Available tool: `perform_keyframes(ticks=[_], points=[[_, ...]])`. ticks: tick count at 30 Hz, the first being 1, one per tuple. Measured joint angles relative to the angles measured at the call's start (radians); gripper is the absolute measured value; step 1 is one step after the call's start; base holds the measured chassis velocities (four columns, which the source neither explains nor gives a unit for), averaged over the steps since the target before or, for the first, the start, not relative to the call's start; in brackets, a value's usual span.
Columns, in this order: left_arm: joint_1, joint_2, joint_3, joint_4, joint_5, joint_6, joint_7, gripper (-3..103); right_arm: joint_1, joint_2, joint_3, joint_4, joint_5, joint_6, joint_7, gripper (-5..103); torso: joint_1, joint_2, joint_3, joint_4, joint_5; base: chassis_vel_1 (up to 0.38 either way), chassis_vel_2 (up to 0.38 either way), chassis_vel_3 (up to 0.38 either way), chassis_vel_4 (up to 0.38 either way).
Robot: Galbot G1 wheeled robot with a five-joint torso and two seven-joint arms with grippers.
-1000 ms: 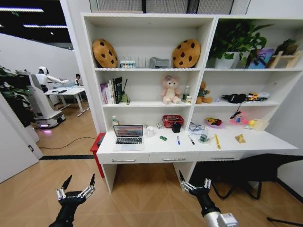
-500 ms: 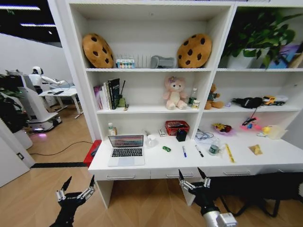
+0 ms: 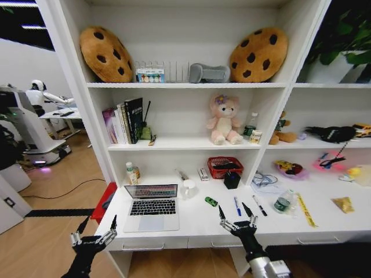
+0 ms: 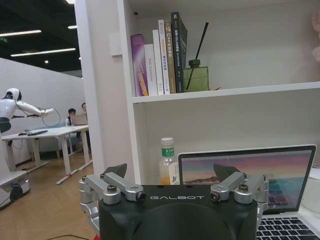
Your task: Organize the objects on the table.
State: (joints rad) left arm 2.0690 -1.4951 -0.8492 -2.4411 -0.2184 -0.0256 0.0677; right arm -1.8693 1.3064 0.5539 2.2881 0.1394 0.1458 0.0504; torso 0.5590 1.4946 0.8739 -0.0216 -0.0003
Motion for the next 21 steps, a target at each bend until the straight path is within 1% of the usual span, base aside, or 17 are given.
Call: perform_keyframes(ticks=[1, 2, 3, 4, 5, 7, 8, 10, 11, 14, 15, 16, 17, 18, 19, 20, 21], points=[[-0.006, 0.016, -0.009, 0.005, -0.016, 0.010, -0.007, 98, 0.016, -0.025, 0.005, -0.006, 0.019, -0.005, 0.004, 100, 0.000, 0.000, 0.000, 0.0001, 0.0004, 0.091, -0.085, -0.073, 0.067], [-0.006, 0.016, -0.009, 0.005, -0.016, 0.010, -0.007, 98, 0.016, -0.025, 0.005, -0.006, 0.019, -0.005, 0.004, 100, 0.000, 0.000, 0.000, 0.0001, 0.0004, 0.091, -0.085, -0.073, 0.067], [-0.016, 0.034, -0.019, 0.010, -0.034, 0.025, -0.014, 98, 0.031, -0.050, 0.012, -0.013, 0.042, -0.009, 0.005, 100, 0.000, 0.000, 0.000, 0.0007, 0.0004, 0.022, -0.050, -0.073, 0.027], [-0.030, 0.063, -0.025, 0.017, -0.057, 0.049, -0.022, 98, 0.036, -0.060, 0.019, -0.018, 0.054, -0.009, 0.007, 100, 0.000, 0.000, 0.000, 0.0010, 0.0003, 0.000, 0.000, 0.000, 0.000], [-0.030, 0.063, -0.025, 0.017, -0.057, 0.049, -0.022, 98, 0.036, -0.060, 0.019, -0.018, 0.054, -0.009, 0.007, 100, 0.000, 0.000, 0.000, 0.0010, 0.0003, 0.000, 0.000, 0.000, 0.000], [-0.058, 0.141, -0.027, 0.038, -0.107, 0.081, -0.038, 98, 0.034, -0.062, 0.029, -0.026, 0.072, -0.007, 0.015, 100, 0.001, -0.001, 0.001, 0.0001, 0.0002, 0.000, 0.000, 0.000, 0.000], [-0.058, 0.141, -0.027, 0.038, -0.107, 0.081, -0.038, 98, 0.034, -0.062, 0.029, -0.026, 0.072, -0.007, 0.015, 100, 0.001, -0.001, 0.001, 0.0001, 0.0002, 0.000, 0.000, 0.000, 0.000], [-0.083, 0.241, -0.029, 0.072, -0.163, 0.095, -0.053, 97, 0.028, -0.054, 0.031, -0.029, 0.080, -0.006, 0.020, 100, 0.002, -0.001, 0.001, 0.0000, 0.0000, -0.029, 0.011, 0.019, -0.023], [-0.083, 0.241, -0.029, 0.072, -0.163, 0.095, -0.053, 97, 0.028, -0.054, 0.031, -0.029, 0.080, -0.006, 0.020, 100, 0.002, -0.001, 0.001, 0.0000, 0.0000, -0.058, 0.022, 0.038, -0.045], [-0.121, 0.345, -0.050, 0.103, -0.232, 0.116, -0.071, 97, 0.024, -0.043, 0.031, -0.031, 0.073, -0.004, 0.020, 100, 0.002, -0.001, 0.001, 0.0002, 0.0000, 0.000, 0.000, 0.000, 0.000], [-0.121, 0.345, -0.050, 0.103, -0.232, 0.116, -0.071, 97, 0.024, -0.043, 0.031, -0.031, 0.073, -0.004, 0.020, 100, 0.002, -0.001, 0.001, 0.0002, 0.0000, 0.000, 0.000, 0.000, 0.000], [-0.156, 0.412, -0.058, 0.113, -0.288, 0.142, -0.090, 92, 0.019, -0.033, 0.030, -0.032, 0.063, -0.001, 0.019, 100, 0.002, -0.001, 0.001, 0.0002, -0.0001, 0.000, 0.000, 0.000, 0.000], [-0.175, 0.442, -0.060, 0.116, -0.314, 0.154, -0.098, 92, 0.017, -0.029, 0.029, -0.033, 0.059, 0.000, 0.018, 100, 0.002, -0.001, 0.001, 0.0002, 0.0002, 0.000, 0.000, 0.000, 0.000], [-0.175, 0.442, -0.060, 0.116, -0.314, 0.154, -0.098, 92, 0.017, -0.029, 0.029, -0.033, 0.059, 0.000, 0.018, 100, 0.002, -0.001, 0.001, 0.0002, 0.0002, 0.000, 0.000, 0.000, 0.000], [-0.207, 0.495, -0.058, 0.126, -0.353, 0.169, -0.110, 86, 0.014, -0.024, 0.029, -0.036, 0.054, 0.003, 0.016, 100, 0.002, -0.001, 0.001, 0.0003, 0.0001, 0.000, 0.000, 0.000, 0.000], [-0.207, 0.495, -0.058, 0.126, -0.353, 0.169, -0.110, 86, 0.014, -0.024, 0.029, -0.036, 0.054, 0.003, 0.016, 100, 0.002, -0.001, 0.001, 0.0003, 0.0001, 0.000, 0.000, 0.000, 0.000], [-0.243, 0.547, -0.053, 0.145, -0.383, 0.178, -0.117, 88, 0.014, -0.021, 0.029, -0.040, 0.049, 0.005, 0.014, 100, 0.002, -0.001, 0.000, 0.0003, 0.0000, 0.000, 0.000, 0.000, 0.000]])
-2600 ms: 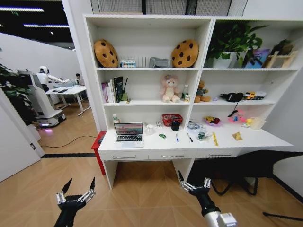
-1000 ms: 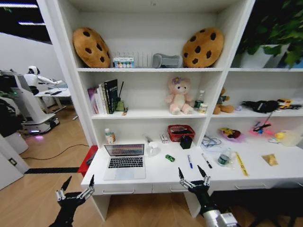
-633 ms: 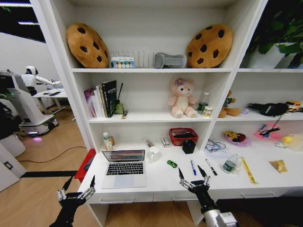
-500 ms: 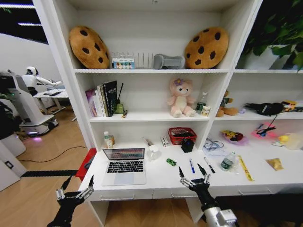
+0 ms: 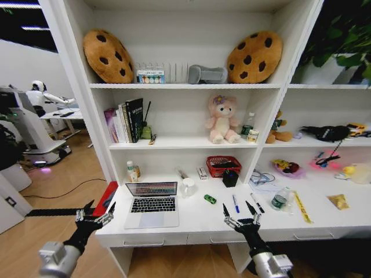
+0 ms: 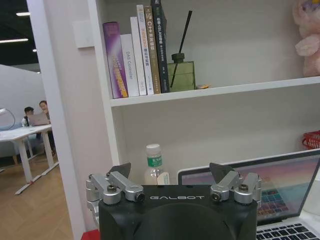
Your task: Organize the objects on the table.
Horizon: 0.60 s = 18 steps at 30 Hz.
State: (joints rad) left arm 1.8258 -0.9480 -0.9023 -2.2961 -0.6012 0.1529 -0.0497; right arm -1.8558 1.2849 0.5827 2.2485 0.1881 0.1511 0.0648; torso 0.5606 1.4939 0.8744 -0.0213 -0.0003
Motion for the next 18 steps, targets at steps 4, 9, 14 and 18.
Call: perform_keyframes(ticks=[4, 9, 14, 18], points=[[-0.108, 0.154, 0.028, 0.080, -0.067, 0.012, -0.011, 89, 0.001, 0.001, 0.008, -0.013, -0.009, 0.008, -0.005, 100, 0.000, 0.000, 0.000, -0.0004, 0.0001, 0.000, 0.000, 0.000, 0.000], [-0.208, 0.311, 0.076, 0.198, -0.101, 0.018, 0.003, 89, 0.007, -0.001, 0.024, -0.028, -0.008, 0.013, -0.006, 100, 0.000, 0.000, 0.000, -0.0003, 0.0004, 0.000, 0.000, 0.000, 0.000], [-0.332, 0.430, 0.203, 0.290, -0.110, 0.020, 0.056, 93, 0.006, 0.017, 0.038, -0.057, -0.012, 0.026, -0.006, 100, 0.000, 0.000, 0.000, 0.0000, 0.0003, 0.000, 0.000, 0.000, 0.000], [-0.456, 0.478, 0.338, 0.337, -0.127, 0.021, 0.073, 94, 0.008, 0.034, 0.043, -0.069, -0.021, 0.032, -0.006, 100, 0.000, 0.000, 0.000, 0.0000, 0.0001, 0.000, 0.000, 0.000, 0.000]])
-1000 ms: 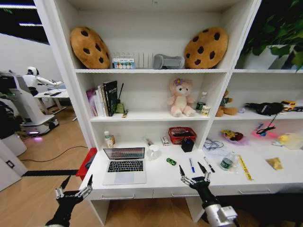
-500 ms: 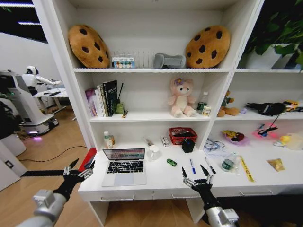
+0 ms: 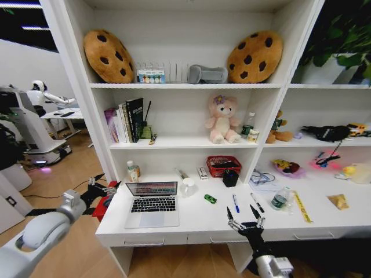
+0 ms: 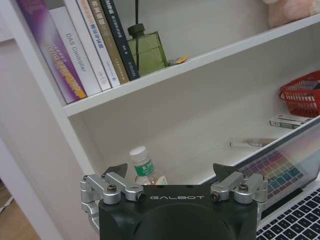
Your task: Organize the objects on the table.
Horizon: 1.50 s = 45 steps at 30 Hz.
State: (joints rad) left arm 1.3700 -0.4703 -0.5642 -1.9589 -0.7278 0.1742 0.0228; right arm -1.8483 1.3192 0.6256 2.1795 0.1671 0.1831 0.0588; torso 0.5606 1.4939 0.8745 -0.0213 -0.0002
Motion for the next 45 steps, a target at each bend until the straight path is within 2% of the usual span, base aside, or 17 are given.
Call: perform_keyframes(ticks=[1, 3, 5, 9, 11, 13, 16, 17, 18, 24, 30, 33, 35, 37, 41, 42, 45], points=[[-0.073, 0.012, 0.061, 0.018, -0.005, 0.002, 0.001, 94, 0.000, 0.005, 0.002, -0.002, -0.001, 0.001, 0.000, 100, 0.000, 0.000, 0.000, 0.0000, 0.0000, 0.000, 0.000, 0.000, 0.000], [-0.095, 0.015, 0.078, 0.022, -0.007, 0.002, 0.001, 94, 0.001, 0.006, 0.002, -0.003, -0.002, 0.001, 0.000, 100, 0.000, 0.000, 0.000, -0.0001, 0.0000, 0.000, 0.000, 0.000, 0.000], [-0.250, 0.022, 0.206, 0.050, -0.021, 0.010, 0.001, 96, 0.003, 0.015, 0.005, -0.008, -0.005, 0.002, 0.001, 100, 0.000, 0.000, 0.000, -0.0004, 0.0003, 0.000, 0.000, 0.000, 0.000], [-0.311, 0.017, 0.267, 0.061, -0.024, 0.013, 0.001, 96, 0.004, 0.018, 0.006, -0.009, -0.006, 0.002, 0.001, 100, 0.000, 0.000, 0.000, -0.0005, 0.0002, 0.000, 0.000, 0.000, 0.000], [-0.397, 0.005, 0.374, 0.079, -0.024, 0.019, 0.001, 96, 0.008, 0.023, 0.007, -0.012, -0.008, 0.001, 0.002, 100, 0.000, 0.000, 0.000, 0.0003, 0.0003, 0.000, 0.000, 0.000, 0.000], [-0.419, 0.001, 0.403, 0.084, -0.023, 0.020, 0.001, 96, 0.009, 0.024, 0.008, -0.013, -0.009, 0.001, 0.002, 100, 0.000, 0.000, 0.000, 0.0003, 0.0002, 0.000, 0.000, 0.000, 0.000], [-0.517, -0.022, 0.508, 0.108, -0.020, 0.021, 0.001, 98, 0.010, 0.029, 0.010, -0.020, -0.011, 0.001, 0.002, 100, 0.000, 0.000, 0.000, 0.0000, 0.0002, 0.000, 0.000, 0.000, 0.000], [-0.626, -0.053, 0.607, 0.143, -0.017, 0.025, -0.001, 95, 0.012, 0.036, 0.013, -0.029, -0.014, 0.002, 0.002, 100, 0.000, 0.000, 0.000, -0.0003, 0.0002, 0.000, 0.000, 0.000, 0.000], [-0.626, -0.053, 0.607, 0.143, -0.017, 0.025, -0.001, 95, 0.012, 0.036, 0.013, -0.029, -0.014, 0.002, 0.002, 100, 0.000, 0.000, 0.000, -0.0003, 0.0002, 0.000, 0.000, 0.000, 0.000], [-0.840, -0.112, 0.840, 0.243, -0.005, 0.031, 0.001, 94, 0.008, 0.061, 0.032, -0.053, -0.017, 0.019, 0.000, 100, 0.000, 0.000, 0.000, 0.0000, 0.0005, 0.000, 0.000, 0.000, 0.000], [-0.885, -0.144, 0.890, 0.293, 0.063, 0.015, 0.016, 85, 0.008, 0.069, 0.041, -0.061, -0.017, 0.027, 0.000, 100, 0.000, 0.000, 0.000, -0.0001, 0.0005, 0.000, 0.000, 0.000, 0.000], [-0.904, -0.155, 0.906, 0.321, 0.106, 0.002, 0.032, 75, 0.010, 0.077, 0.051, -0.071, -0.015, 0.034, -0.002, 100, 0.000, 0.000, 0.000, -0.0003, 0.0001, 0.000, 0.000, 0.000, 0.000], [-0.927, -0.153, 0.925, 0.327, 0.117, 0.002, 0.043, 58, 0.008, 0.084, 0.062, -0.073, -0.011, 0.039, -0.004, 100, 0.000, 0.000, 0.000, -0.0001, 0.0003, 0.000, 0.000, 0.000, 0.000], [-0.933, -0.151, 0.929, 0.327, 0.121, 0.003, 0.046, 58, 0.005, 0.085, 0.064, -0.074, -0.010, 0.042, -0.006, 100, 0.000, 0.000, 0.000, -0.0001, 0.0002, 0.000, 0.000, 0.000, 0.000], [-0.929, -0.131, 0.931, 0.308, 0.117, 0.005, 0.047, 42, 0.002, 0.087, 0.067, -0.076, -0.008, 0.048, -0.009, 100, 0.000, 0.000, 0.000, -0.0001, 0.0001, 0.000, 0.000, 0.000, 0.000], [-0.921, -0.115, 0.927, 0.292, 0.112, 0.005, 0.048, 31, 0.005, 0.087, 0.068, -0.078, -0.006, 0.049, -0.009, 100, 0.000, 0.000, 0.000, -0.0001, 0.0000, 0.000, 0.000, 0.000, 0.000], [-0.901, -0.088, 0.914, 0.264, 0.107, 0.005, 0.051, 26, 0.012, 0.086, 0.067, -0.081, -0.005, 0.049, -0.008, 100, 0.000, 0.000, 0.000, -0.0001, 0.0002, 0.000, 0.000, 0.000, 0.000]])
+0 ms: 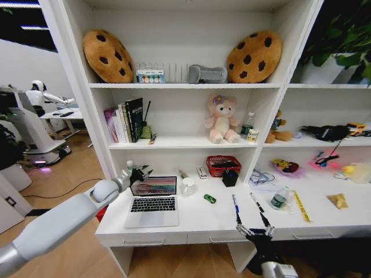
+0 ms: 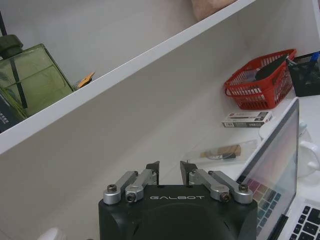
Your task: Organize the objects on the table.
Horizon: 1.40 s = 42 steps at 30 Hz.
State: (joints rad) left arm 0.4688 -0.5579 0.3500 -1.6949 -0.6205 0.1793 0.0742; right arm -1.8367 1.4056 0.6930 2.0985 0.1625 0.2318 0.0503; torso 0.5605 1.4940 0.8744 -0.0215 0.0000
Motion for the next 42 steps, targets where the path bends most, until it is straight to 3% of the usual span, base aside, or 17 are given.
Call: perform_keyframes(ticks=[1, 2, 3, 4, 7, 12, 22, 30, 39, 42], points=[[0.014, 0.015, -0.009, -0.015, -0.002, 0.000, 0.004, 20, 0.004, -0.001, -0.002, -0.001, 0.000, 0.000, 0.000, 100, 0.000, 0.000, 0.000, 0.0000, -0.0002, 0.000, 0.000, 0.000, 0.000], [0.100, 0.075, -0.075, -0.068, 0.000, -0.001, 0.027, 10, 0.015, -0.005, -0.009, -0.001, 0.002, -0.002, 0.004, 100, 0.000, 0.000, 0.000, 0.0002, -0.0001, 0.000, 0.000, 0.000, 0.000], [0.100, 0.075, -0.075, -0.068, 0.000, -0.001, 0.027, 10, 0.015, -0.005, -0.009, -0.001, 0.002, -0.002, 0.004, 100, 0.000, 0.000, 0.000, 0.0002, -0.0001, 0.000, 0.000, 0.000, 0.000], [0.165, 0.112, -0.133, -0.096, 0.009, -0.005, 0.047, 2, 0.019, -0.006, -0.012, -0.001, 0.003, -0.003, 0.006, 100, 0.000, 0.000, 0.000, 0.0002, -0.0003, 0.000, 0.000, 0.000, 0.000], [0.354, 0.174, -0.306, -0.145, 0.045, -0.019, 0.113, 0, 0.022, -0.008, -0.018, 0.000, 0.003, -0.005, 0.006, 100, 0.000, 0.000, 0.000, 0.0005, 0.0000, 0.000, 0.000, 0.000, 0.000], [0.488, 0.224, -0.403, -0.183, 0.064, -0.034, 0.195, 0, 0.014, -0.007, -0.019, 0.003, 0.002, -0.004, 0.006, 100, 0.000, 0.000, 0.000, 0.0001, -0.0002, 0.000, 0.000, 0.000, 0.000], [0.585, 0.260, -0.445, -0.255, 0.079, -0.041, 0.262, 0, -0.009, 0.007, -0.002, 0.006, 0.000, 0.019, 0.001, 100, 0.000, 0.000, 0.000, -0.0002, -0.0001, 0.000, 0.000, 0.000, 0.000], [0.716, 0.277, -0.473, -0.306, 0.149, -0.040, 0.292, 0, -0.008, 0.007, 0.012, 0.001, 0.010, 0.025, 0.000, 100, 0.000, 0.000, 0.000, 0.0000, 0.0000, 0.000, 0.000, 0.000, 0.000], [0.805, 0.244, -0.489, -0.293, 0.194, -0.039, 0.283, 0, -0.002, 0.005, 0.016, 0.001, 0.013, 0.025, 0.000, 100, 0.000, 0.000, 0.000, 0.0001, -0.0001, 0.000, 0.000, 0.000, 0.000], [0.856, 0.202, -0.555, -0.295, 0.171, -0.041, 0.224, 0, -0.004, 0.004, 0.021, -0.001, 0.017, 0.023, 0.000, 100, 0.000, 0.000, 0.000, 0.0000, 0.0000, 0.000, 0.000, 0.000, 0.000]])
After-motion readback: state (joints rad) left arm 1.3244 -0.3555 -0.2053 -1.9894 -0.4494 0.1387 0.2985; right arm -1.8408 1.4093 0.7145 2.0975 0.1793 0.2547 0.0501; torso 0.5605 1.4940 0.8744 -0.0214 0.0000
